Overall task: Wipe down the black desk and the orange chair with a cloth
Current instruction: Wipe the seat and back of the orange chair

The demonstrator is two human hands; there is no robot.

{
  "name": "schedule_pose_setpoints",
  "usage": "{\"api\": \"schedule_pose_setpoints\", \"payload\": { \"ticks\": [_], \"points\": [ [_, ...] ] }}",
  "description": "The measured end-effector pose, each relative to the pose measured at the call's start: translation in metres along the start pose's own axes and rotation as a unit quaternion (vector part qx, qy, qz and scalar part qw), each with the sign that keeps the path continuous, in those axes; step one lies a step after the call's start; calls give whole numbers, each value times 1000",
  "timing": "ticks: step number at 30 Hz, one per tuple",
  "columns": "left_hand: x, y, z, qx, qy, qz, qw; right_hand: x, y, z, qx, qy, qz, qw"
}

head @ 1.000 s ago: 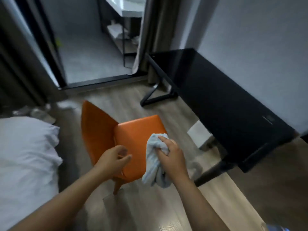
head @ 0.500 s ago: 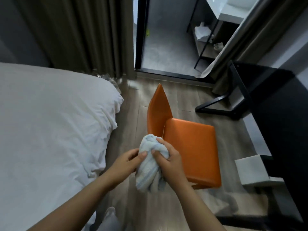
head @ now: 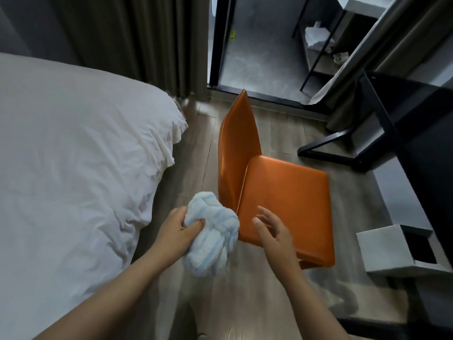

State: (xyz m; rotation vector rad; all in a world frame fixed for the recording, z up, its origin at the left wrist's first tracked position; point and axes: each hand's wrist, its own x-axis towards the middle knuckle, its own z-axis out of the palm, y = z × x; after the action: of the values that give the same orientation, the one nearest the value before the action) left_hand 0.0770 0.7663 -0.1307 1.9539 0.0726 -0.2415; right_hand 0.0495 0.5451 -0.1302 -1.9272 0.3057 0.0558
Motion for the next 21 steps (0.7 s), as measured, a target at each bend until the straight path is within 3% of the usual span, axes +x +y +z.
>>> {"api": "schedule_pose_setpoints", "payload": {
  "ticks": [6,11,15,21],
  "points": [
    [38,-84,34,-14,101,115,988,42,112,29,-75,61,-68,993],
    [76,-126,51,-24,170,245,954,79,160,55,-116,119,-168,972],
    [90,-139,62,-50,205,320,924,85,181,69,-77,147,-231,959],
    [100,-114,68,-71,251,349,900,80,189,82,0,180,-211,961]
  ]
}}
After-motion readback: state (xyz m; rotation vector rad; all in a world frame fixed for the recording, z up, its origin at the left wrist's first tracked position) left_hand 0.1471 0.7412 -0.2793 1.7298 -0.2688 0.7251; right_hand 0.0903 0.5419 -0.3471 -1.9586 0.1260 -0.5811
